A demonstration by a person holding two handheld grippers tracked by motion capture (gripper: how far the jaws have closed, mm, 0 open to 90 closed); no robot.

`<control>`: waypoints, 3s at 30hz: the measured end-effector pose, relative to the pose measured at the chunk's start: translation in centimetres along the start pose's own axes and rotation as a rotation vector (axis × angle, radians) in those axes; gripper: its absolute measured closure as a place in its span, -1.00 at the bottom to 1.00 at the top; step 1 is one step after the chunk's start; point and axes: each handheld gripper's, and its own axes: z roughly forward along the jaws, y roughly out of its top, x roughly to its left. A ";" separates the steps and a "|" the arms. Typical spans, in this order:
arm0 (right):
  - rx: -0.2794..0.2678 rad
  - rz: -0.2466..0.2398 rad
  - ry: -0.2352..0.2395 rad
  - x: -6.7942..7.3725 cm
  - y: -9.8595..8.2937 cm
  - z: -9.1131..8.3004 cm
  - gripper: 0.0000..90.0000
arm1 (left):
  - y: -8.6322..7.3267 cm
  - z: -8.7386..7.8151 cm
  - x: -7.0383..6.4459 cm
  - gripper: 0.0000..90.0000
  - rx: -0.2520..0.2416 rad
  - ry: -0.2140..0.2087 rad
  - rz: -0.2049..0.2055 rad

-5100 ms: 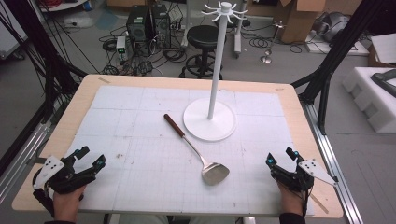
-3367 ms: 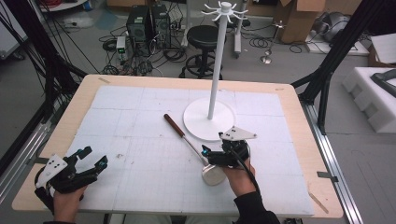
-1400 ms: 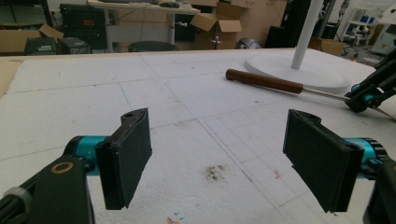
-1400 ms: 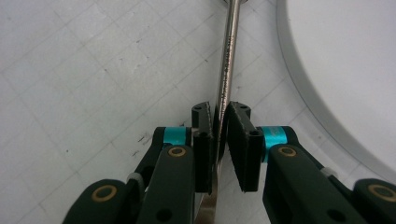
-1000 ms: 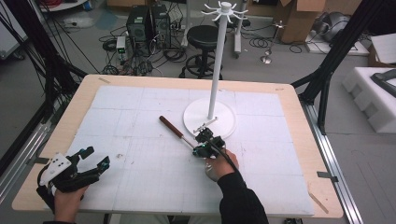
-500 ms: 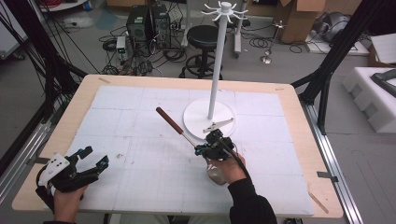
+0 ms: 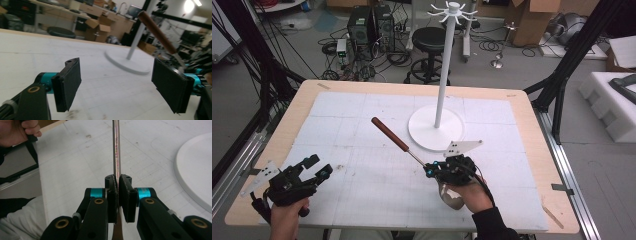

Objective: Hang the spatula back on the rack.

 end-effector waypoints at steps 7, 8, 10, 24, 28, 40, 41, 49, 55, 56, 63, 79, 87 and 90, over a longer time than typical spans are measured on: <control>-0.061 -0.038 0.034 0.9 -0.6 -1.3 0.88 | 2.6 2.7 -2.9 -0.41 0.018 -0.140 -0.019; -0.064 -0.045 0.039 1.0 -0.6 -1.4 0.88 | 3.1 3.3 -3.3 -0.41 0.025 -0.157 -0.020; -0.076 -0.054 0.048 1.3 -0.7 -1.6 0.88 | 4.1 4.4 -4.1 -0.44 0.031 -0.181 -0.024; -0.128 -0.099 0.088 2.5 -0.8 -2.5 0.88 | 6.3 9.7 -6.8 -0.44 0.089 -0.299 -0.133; -0.127 -0.115 0.087 2.9 -0.8 -2.5 0.88 | 7.1 10.5 -7.5 -0.32 0.097 -0.324 -0.133; -0.139 -0.136 0.097 3.3 -0.8 -2.8 0.88 | 8.4 12.0 -8.8 0.43 0.144 -0.370 -0.197; -0.139 -0.136 0.097 3.3 -0.8 -2.8 0.88 | 8.5 12.0 -8.9 0.43 0.140 -0.375 -0.198; -0.159 -0.151 0.109 3.6 -0.7 -2.9 0.87 | 9.5 11.8 -10.0 0.57 0.121 -0.417 -0.210; -0.197 -0.162 0.145 3.9 -0.1 -2.9 0.87 | 11.2 11.6 -11.7 0.61 0.089 -0.464 -0.167; -0.205 -0.165 0.157 4.1 -0.1 -2.9 0.87 | 11.5 11.6 -12.0 0.61 0.084 -0.469 -0.151; -0.237 -0.157 0.210 4.4 0.1 -2.7 0.85 | 12.8 11.7 -13.9 0.61 0.077 -0.525 -0.036; -0.375 -0.145 0.356 3.6 1.2 -2.6 -0.16 | 15.4 11.7 -15.9 0.61 0.120 -0.660 0.136; -0.437 -0.206 0.502 3.5 4.2 -2.7 -0.30 | 14.9 11.6 -16.4 0.61 0.179 -0.762 0.215; -0.434 -0.235 0.572 3.9 5.3 -2.3 -0.28 | 14.9 11.6 -16.4 0.61 0.181 -0.811 0.226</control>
